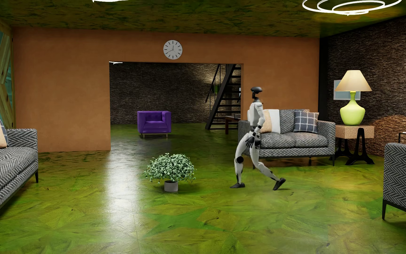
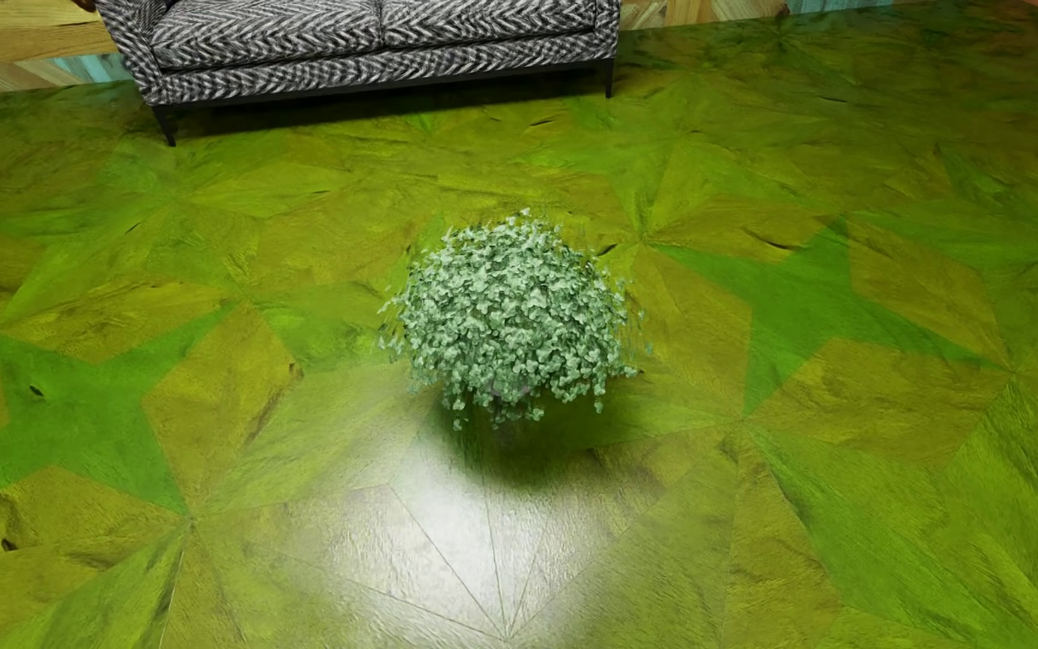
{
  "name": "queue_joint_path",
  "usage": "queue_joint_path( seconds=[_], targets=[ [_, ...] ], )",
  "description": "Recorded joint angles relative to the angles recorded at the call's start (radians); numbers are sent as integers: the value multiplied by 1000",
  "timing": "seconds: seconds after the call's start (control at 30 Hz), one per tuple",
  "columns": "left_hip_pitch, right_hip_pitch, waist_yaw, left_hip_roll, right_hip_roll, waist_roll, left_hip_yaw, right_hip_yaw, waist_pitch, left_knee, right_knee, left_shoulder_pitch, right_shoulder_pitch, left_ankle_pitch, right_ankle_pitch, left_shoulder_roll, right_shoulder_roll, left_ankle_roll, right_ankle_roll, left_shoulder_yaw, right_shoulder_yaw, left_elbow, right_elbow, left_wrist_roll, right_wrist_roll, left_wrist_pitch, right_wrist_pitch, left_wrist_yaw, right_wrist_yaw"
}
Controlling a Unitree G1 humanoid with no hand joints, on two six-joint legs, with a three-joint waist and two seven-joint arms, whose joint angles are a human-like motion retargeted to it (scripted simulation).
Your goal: Go to the armchair
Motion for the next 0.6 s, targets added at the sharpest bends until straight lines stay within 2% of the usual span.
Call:
queue_joint_path(
  seconds=[0.03,0.07,0.1,0.13,0.2,0.23,0.27,0.3,0.33,0.37,0.4,0.43,0.47,0.5,0.53,0.6],
  targets=[
    [-56,21,19,43,41,20,0,0,21,230,72,23,4,187,114,-15,-5,0,0,-9,8,46,18,0,0,0,0,0,0],
    [-171,56,39,71,74,26,0,0,33,456,104,41,-3,173,137,-20,-10,0,0,-16,-9,69,10,0,0,0,0,0,0],
    [-276,137,40,87,88,25,0,0,64,564,91,48,-11,60,122,-22,-16,0,0,-37,-37,88,-16,0,0,0,0,0,0],
    [-374,202,87,77,81,-3,0,0,68,527,71,52,-31,17,69,-22,-13,0,0,-62,-63,117,-33,0,0,0,0,0,0],
    [-475,323,201,65,75,-61,0,0,74,193,46,87,-72,-14,-58,-3,-29,0,0,-74,-74,124,-118,0,0,0,0,0,0],
    [-499,378,227,71,70,-84,0,0,65,-23,21,118,-93,30,-123,5,-29,0,0,-53,-103,120,-144,0,0,0,0,0,0],
    [-504,426,239,77,69,-96,0,0,58,-211,7,141,-111,267,-182,6,-36,0,0,-64,-139,120,-179,0,0,0,0,0,0],
    [-560,433,254,93,55,-112,0,0,30,-263,25,165,-129,551,-250,4,-50,0,0,-54,-173,127,-210,0,0,0,0,0,0],
    [-576,482,273,119,53,-107,0,0,25,-231,43,190,-141,623,-320,2,-66,0,0,-61,-195,129,-237,0,0,0,0,0,0],
    [-550,540,297,129,53,-107,0,0,39,-141,83,213,-147,499,-355,1,-77,0,0,-50,-202,125,-259,0,0,0,0,0,0],
    [-530,522,321,103,36,-127,0,0,38,-105,166,200,-153,345,-311,5,-71,0,0,-79,-219,147,-265,0,0,0,0,0,0],
    [-499,471,347,108,18,-148,0,0,45,-66,279,174,-165,239,-186,6,-34,0,0,-90,-258,171,-241,0,0,0,0,0,0],
    [-457,419,347,132,4,-165,0,0,65,-61,346,135,-185,183,-27,27,-22,0,0,-102,-208,183,-251,0,0,0,0,0,0],
    [-417,362,313,141,-22,-183,0,0,66,-84,379,109,-197,143,81,41,2,0,0,-93,-169,196,-233,0,0,0,0,0,0],
    [-378,289,279,170,-41,-187,0,0,63,-104,400,98,-183,116,112,47,9,0,0,-52,-155,177,-254,0,0,0,0,0,0],
    [-286,143,232,216,-77,-170,0,0,45,-127,384,88,-144,52,63,50,20,0,0,-45,-96,124,-233,0,0,0,0,0,0]
  ],
)
